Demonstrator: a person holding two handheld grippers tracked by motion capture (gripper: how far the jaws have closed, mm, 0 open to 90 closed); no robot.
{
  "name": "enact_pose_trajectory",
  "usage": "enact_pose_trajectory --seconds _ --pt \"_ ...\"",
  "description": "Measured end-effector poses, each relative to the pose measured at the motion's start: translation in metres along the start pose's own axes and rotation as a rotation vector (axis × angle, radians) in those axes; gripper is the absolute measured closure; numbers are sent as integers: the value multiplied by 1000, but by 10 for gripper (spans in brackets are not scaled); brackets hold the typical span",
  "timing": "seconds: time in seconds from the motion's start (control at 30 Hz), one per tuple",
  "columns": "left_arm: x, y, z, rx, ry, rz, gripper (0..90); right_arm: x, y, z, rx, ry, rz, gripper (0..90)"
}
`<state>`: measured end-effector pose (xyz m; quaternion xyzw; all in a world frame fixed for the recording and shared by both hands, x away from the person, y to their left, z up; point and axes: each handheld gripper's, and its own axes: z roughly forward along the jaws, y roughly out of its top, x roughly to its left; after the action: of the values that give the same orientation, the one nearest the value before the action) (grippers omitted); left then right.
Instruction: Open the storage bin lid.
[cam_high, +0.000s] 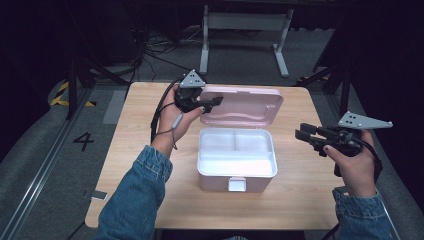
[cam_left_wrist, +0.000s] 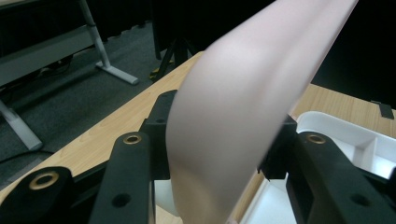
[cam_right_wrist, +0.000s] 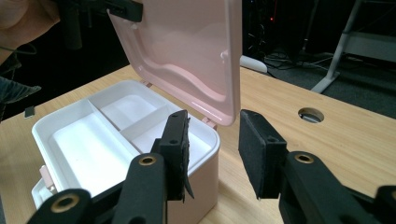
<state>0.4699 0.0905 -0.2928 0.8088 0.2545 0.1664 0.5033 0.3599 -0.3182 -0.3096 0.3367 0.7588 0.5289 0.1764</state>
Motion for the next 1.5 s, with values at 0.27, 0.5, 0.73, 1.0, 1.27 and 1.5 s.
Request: enact_pose_trajectory --seconds 0.27,0.5,0.73,1.0,1.27,1.5 --pt "12 4 12 28 23 0 572 -3 -5 -2 11 -7 18 628" --pt "21 0 22 12 35 -27 550 -8 -8 -1 22 -16 32 626" --pt "30 -3 31 28 39 -65 515 -9 -8 1 25 -12 37 626" --pt "37 -4 42 55 50 -100 459 -11 -9 1 23 -15 39 625" --pt "48 -14 53 75 52 -136 425 -11 -10 3 27 -7 45 625" --pt "55 -19 64 95 37 -179 399 -12 -10 3 29 -5 49 625"
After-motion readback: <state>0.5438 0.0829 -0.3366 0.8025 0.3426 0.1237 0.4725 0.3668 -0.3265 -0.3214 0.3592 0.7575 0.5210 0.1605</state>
